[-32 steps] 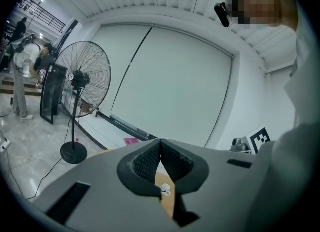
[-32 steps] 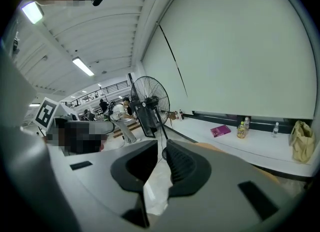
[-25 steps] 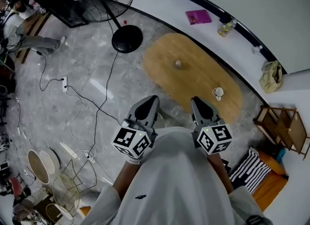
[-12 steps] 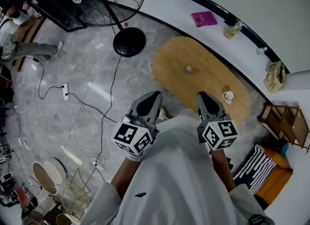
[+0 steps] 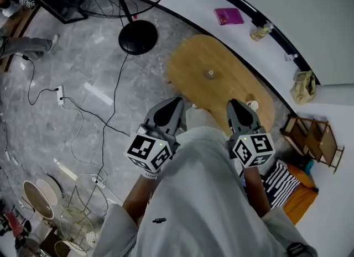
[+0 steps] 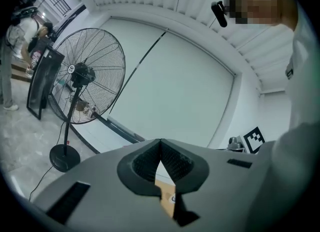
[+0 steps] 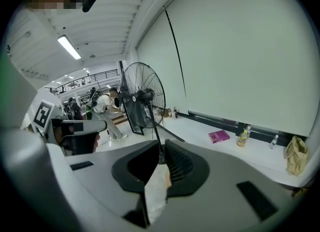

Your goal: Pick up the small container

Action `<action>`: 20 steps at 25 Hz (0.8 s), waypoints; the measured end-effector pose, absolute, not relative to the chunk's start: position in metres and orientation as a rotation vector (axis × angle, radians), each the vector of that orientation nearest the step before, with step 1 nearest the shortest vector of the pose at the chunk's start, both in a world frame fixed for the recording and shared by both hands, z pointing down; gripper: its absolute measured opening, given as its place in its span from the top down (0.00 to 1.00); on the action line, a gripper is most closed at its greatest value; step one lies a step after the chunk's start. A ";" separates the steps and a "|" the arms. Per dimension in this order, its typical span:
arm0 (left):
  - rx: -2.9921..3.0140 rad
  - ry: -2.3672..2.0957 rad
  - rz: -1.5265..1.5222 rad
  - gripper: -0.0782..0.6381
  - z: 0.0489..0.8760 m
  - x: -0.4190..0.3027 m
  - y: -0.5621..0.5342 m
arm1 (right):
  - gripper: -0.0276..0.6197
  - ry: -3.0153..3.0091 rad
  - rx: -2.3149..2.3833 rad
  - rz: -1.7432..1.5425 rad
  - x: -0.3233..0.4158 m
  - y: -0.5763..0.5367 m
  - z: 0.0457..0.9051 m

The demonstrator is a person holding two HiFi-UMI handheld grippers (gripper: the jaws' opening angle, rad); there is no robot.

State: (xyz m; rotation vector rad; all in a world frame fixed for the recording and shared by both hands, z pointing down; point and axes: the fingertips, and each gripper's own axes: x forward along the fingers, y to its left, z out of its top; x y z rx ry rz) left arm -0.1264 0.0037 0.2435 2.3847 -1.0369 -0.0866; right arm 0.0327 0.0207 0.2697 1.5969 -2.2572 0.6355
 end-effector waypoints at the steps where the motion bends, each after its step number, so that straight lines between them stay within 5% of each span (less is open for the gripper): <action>1: 2.381 -1.045 -0.090 0.86 0.244 -0.130 0.003 | 0.89 -2.256 1.582 0.627 0.030 0.019 0.271; 20: 2.281 -1.041 0.045 0.87 0.283 -0.120 -0.030 | 0.87 -2.218 1.452 0.629 0.044 -0.026 0.309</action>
